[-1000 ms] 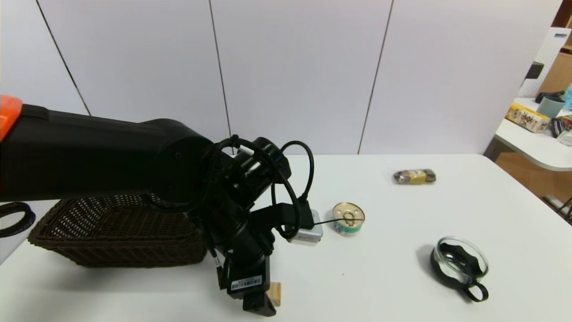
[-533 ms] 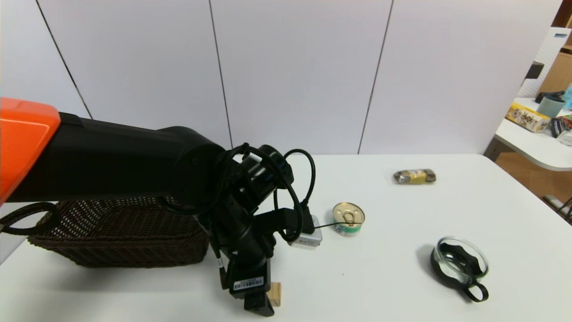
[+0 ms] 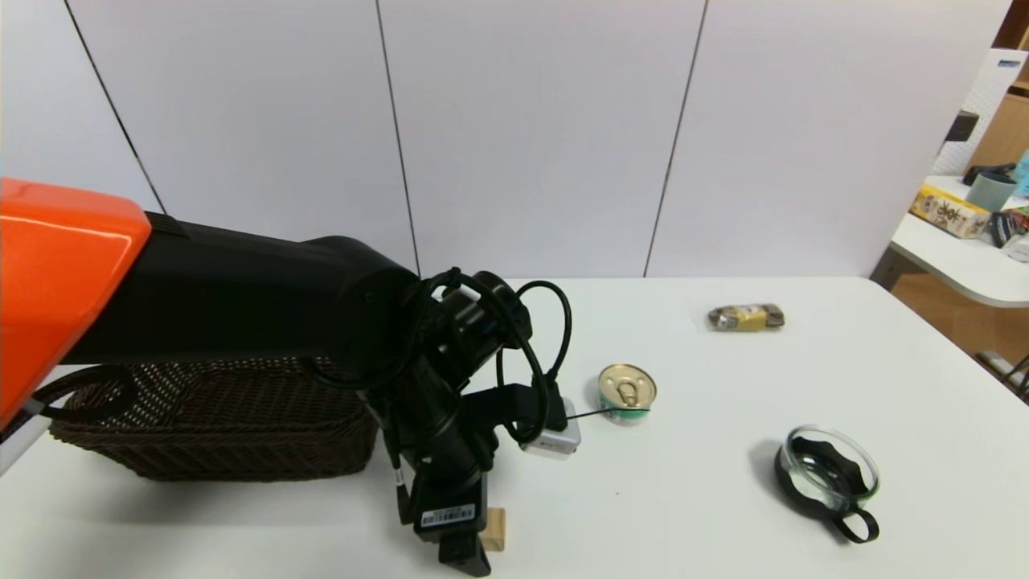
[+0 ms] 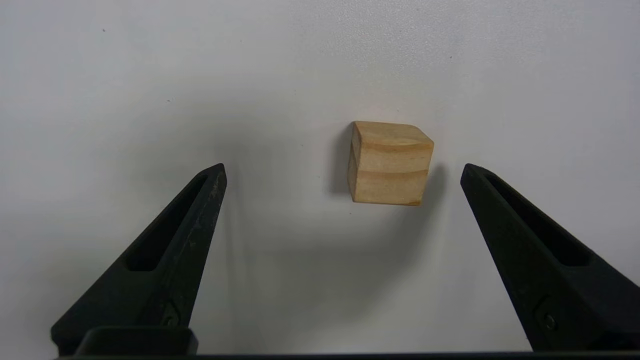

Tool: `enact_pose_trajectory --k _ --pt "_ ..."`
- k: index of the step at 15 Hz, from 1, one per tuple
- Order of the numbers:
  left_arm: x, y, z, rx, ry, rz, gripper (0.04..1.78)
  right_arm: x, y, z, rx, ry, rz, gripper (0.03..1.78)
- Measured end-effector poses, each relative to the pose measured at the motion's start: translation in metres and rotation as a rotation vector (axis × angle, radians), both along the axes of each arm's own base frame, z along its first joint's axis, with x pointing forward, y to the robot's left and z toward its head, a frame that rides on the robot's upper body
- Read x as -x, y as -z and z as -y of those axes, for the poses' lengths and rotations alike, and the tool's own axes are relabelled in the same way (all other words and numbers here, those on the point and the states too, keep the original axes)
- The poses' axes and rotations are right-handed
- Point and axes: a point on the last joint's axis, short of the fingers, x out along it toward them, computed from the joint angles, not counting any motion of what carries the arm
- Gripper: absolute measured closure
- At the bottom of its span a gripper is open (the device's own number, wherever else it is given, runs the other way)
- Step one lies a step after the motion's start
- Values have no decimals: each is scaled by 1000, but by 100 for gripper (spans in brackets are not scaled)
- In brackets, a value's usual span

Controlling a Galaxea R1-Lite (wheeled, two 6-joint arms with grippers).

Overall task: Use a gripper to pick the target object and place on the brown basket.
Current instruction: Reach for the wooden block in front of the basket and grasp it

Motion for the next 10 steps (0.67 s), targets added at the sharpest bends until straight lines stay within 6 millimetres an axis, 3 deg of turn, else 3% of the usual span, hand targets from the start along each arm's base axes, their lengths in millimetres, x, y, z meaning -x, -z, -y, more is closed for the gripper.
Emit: enact_pose_trajectory --k 10 --pt "-3 4 5 -1 16 -1 13 0 0 0 0 0 0 10"
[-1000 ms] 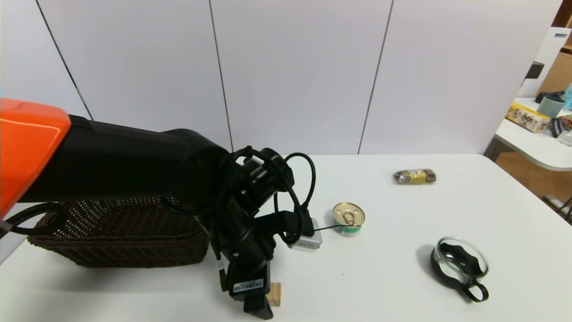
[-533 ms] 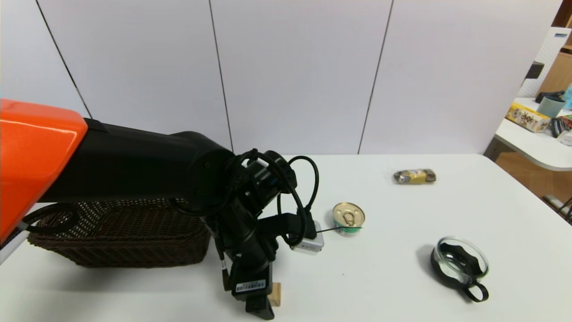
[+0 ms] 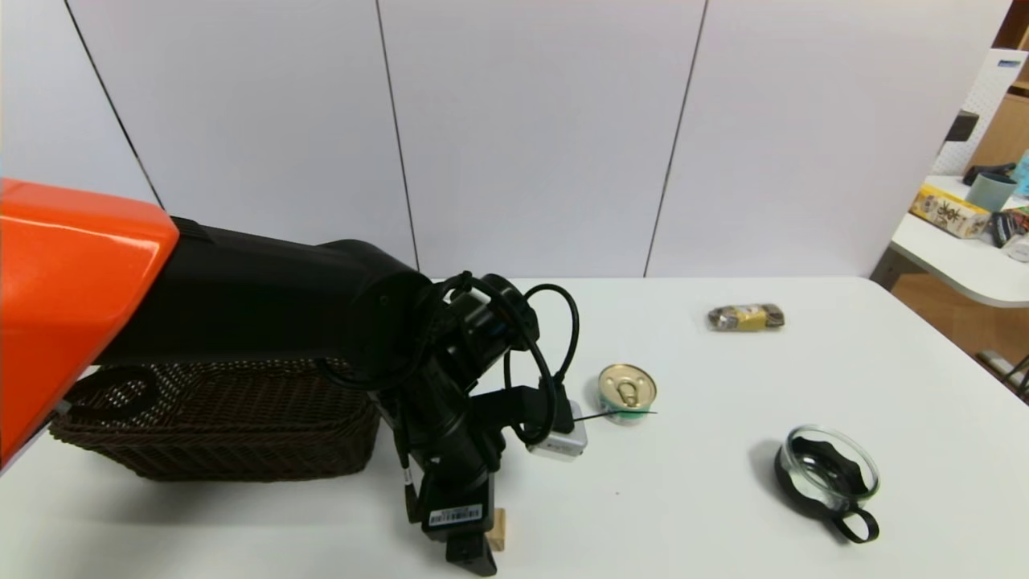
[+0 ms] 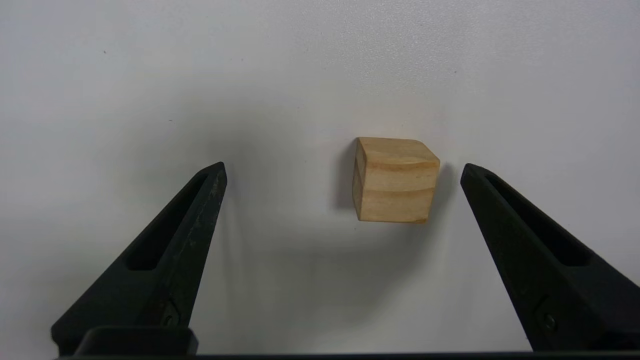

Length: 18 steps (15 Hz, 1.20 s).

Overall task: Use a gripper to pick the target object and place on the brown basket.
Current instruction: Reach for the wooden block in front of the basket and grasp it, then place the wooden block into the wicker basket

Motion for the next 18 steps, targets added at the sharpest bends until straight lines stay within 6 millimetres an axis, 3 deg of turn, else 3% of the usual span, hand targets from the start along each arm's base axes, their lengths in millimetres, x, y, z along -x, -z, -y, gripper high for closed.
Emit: enact_pose_trajectory --k 7,11,13,15,18 --pt "-2 4 3 -3 11 -5 19 0 0 0 0 0 0 10" --pt "-3 5 4 2 15 -12 83 0 0 0 0 0 0 10" --pt "-3 5 5 2 17 -15 101 0 0 0 0 0 0 10" --pt "-3 6 5 1 17 -17 144 0 0 0 0 0 0 10" --pt "-3 6 5 1 17 -17 141 0 0 0 0 0 0 10"
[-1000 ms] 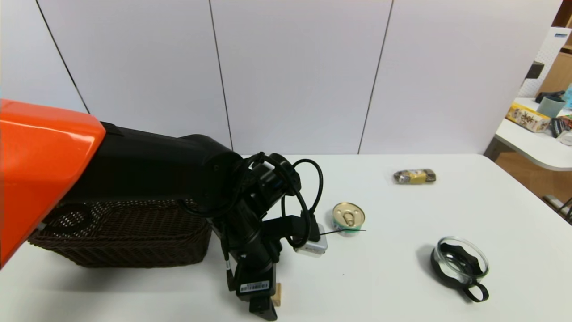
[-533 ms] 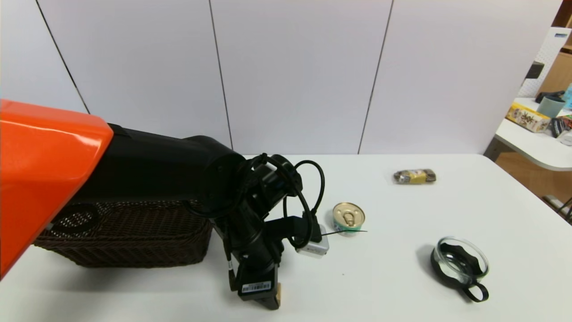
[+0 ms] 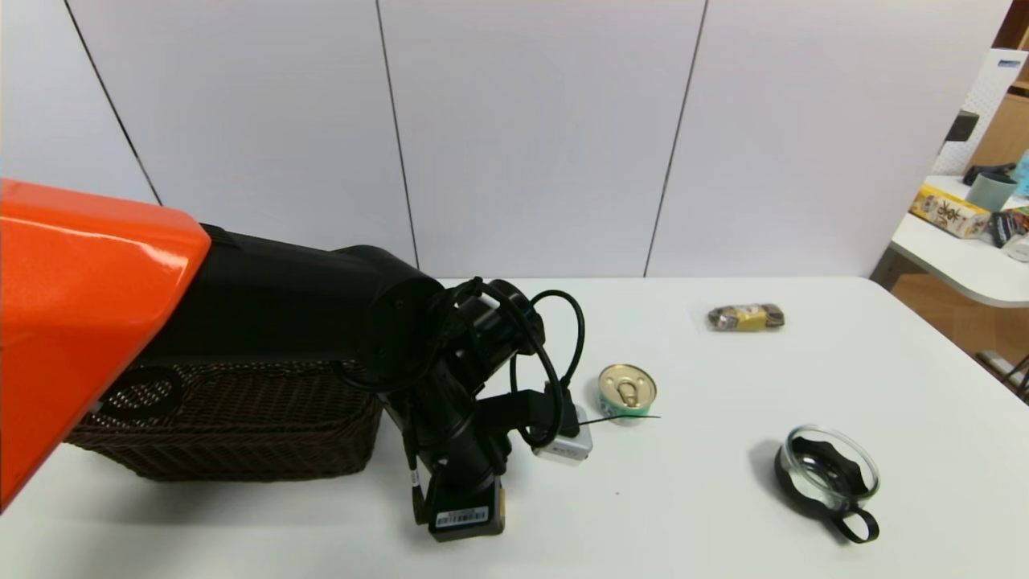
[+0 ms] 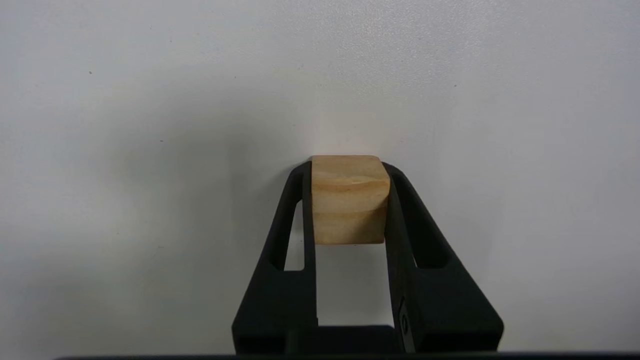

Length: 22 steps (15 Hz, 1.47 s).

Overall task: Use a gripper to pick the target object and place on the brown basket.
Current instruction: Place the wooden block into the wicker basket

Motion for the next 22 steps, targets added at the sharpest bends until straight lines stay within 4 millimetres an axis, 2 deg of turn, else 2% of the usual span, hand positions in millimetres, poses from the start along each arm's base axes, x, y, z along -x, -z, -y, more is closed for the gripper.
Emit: enact_pose_trajectory --k 7,12,15,19,22 --pt "-2 -5 1 29 0 5 141 0 0 0 0 0 0 10" --pt "-9 -27 -8 96 -30 54 141 0 0 0 0 0 0 10" --pt "-13 -49 -16 157 -54 105 141 0 0 0 0 1 0 10" --pt "-20 -102 -27 321 -92 214 141 0 0 0 0 0 0 10" --pt "-24 -138 -42 422 -179 281 141 0 0 0 0 1 -1 10"
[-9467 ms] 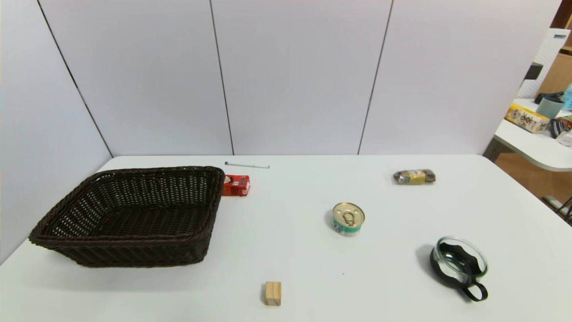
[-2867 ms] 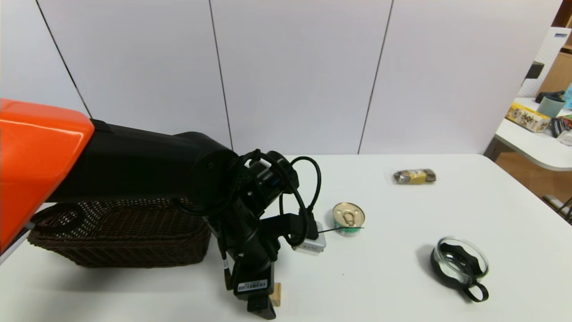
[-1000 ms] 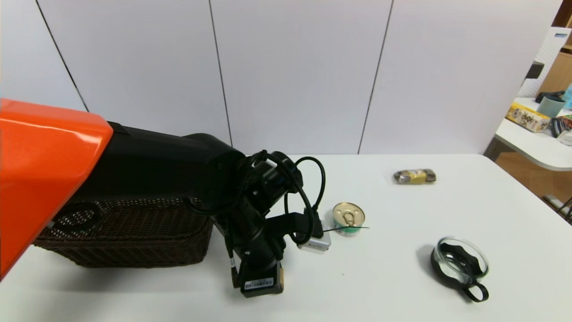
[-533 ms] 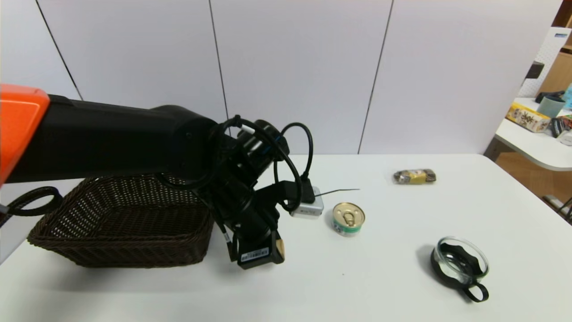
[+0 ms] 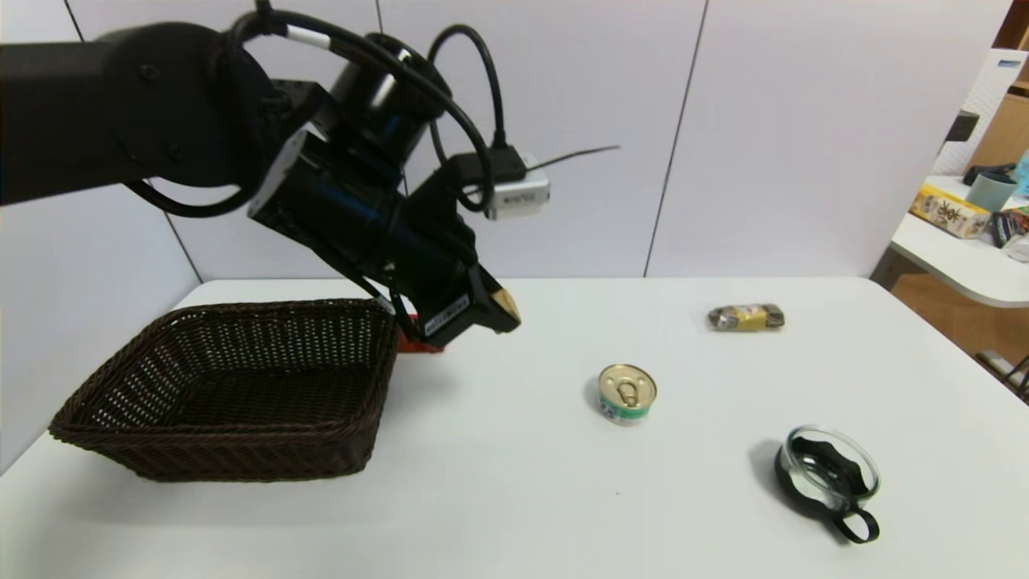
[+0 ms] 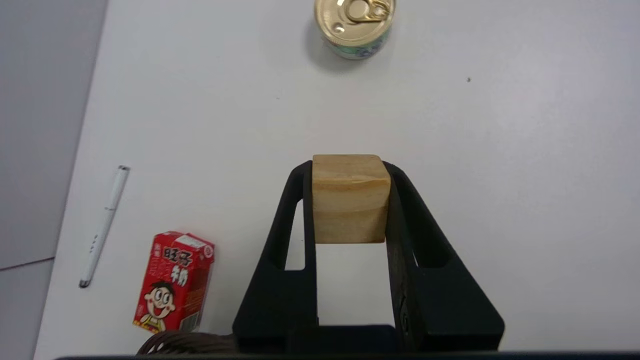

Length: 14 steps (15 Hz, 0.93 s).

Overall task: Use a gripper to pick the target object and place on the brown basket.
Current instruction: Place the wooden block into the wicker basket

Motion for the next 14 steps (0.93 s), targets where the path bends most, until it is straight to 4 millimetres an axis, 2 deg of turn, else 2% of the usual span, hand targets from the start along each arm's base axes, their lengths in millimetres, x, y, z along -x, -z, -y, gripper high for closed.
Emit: enact_pose_trajectory --k 3,8,11,14 --pt "-4 -32 -27 128 -134 59 141 0 0 0 0 0 1 10" --pt "1 -67 -85 281 -360 120 141 0 0 0 0 0 1 10" --pt "6 -71 -115 391 -499 152 141 0 0 0 0 0 0 10" --pt "13 -63 -144 483 -662 180 141 0 0 0 0 0 0 10"
